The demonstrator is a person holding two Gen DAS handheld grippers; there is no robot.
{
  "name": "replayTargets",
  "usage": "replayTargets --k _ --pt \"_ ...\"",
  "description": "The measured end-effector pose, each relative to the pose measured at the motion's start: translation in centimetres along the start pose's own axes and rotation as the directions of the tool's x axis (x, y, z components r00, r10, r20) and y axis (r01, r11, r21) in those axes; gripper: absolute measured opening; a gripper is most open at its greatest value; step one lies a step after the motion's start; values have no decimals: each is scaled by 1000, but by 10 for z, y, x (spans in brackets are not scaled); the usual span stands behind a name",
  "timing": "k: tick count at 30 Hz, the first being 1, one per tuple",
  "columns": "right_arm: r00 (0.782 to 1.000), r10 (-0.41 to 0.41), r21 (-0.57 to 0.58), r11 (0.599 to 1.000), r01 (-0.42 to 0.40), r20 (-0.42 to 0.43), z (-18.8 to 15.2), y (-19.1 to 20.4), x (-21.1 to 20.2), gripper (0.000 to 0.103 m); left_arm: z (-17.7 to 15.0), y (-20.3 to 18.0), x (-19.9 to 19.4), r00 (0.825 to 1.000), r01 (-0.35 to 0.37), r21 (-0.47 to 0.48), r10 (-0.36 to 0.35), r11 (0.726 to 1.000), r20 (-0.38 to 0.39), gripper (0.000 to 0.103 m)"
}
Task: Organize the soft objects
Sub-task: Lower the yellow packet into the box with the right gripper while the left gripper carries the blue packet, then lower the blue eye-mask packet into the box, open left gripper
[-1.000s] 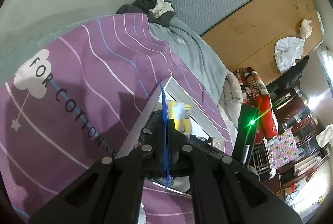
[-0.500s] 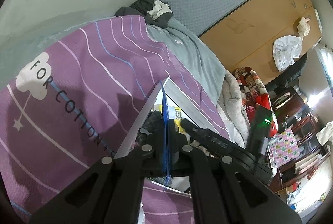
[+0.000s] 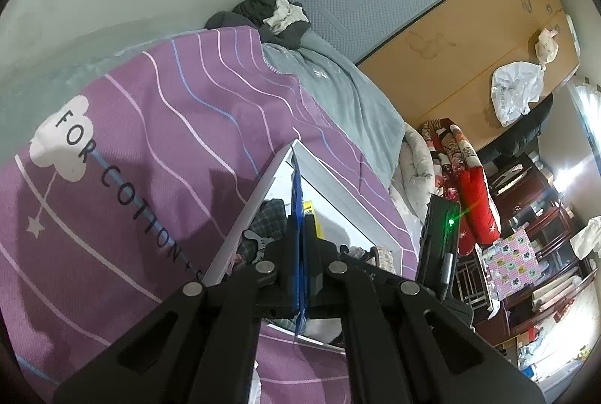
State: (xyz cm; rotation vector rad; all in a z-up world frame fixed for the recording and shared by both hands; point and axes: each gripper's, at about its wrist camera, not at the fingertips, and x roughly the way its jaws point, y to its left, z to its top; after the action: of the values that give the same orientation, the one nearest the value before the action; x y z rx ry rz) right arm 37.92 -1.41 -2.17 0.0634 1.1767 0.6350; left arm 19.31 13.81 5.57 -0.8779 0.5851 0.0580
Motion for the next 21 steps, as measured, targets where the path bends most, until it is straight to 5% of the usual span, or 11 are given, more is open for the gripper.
replayTargets --k 5,21 --pt "999 -38 16 999 37 14 -8 -1 -7 0 0 0 2 1000 5 1 -5 1000 -8 2" --pt "975 -10 182 983 -31 222 -54 -21 -83 2 -3 -9 4 1000 2 26 -2 1000 3 2"
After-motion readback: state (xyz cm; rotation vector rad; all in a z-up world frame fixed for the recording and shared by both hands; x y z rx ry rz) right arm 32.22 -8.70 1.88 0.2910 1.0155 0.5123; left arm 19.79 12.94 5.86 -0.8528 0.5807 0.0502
